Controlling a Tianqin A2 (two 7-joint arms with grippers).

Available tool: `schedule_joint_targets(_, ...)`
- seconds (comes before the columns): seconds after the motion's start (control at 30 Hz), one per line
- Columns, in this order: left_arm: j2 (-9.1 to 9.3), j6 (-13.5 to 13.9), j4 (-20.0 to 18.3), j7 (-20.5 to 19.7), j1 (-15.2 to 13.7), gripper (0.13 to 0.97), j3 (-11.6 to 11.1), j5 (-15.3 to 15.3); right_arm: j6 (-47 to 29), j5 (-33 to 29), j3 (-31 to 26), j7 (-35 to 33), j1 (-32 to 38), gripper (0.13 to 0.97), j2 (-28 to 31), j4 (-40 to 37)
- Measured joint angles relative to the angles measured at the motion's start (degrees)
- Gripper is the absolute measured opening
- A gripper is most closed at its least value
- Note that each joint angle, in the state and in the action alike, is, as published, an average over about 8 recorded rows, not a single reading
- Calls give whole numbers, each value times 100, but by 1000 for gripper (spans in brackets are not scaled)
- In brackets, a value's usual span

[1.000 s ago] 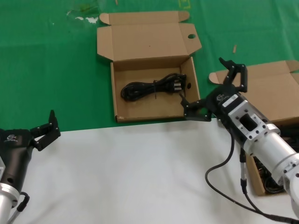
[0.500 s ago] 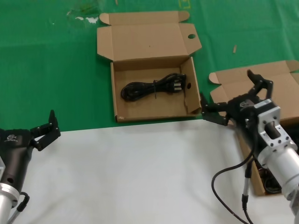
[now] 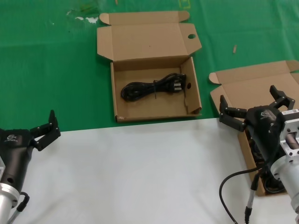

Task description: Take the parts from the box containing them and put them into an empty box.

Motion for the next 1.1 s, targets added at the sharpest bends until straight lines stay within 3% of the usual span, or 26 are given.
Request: schedule_joint_targets(1.1,0,0,0,0,0,966,0,0,11,17,10,7,-13,966,-4,4)
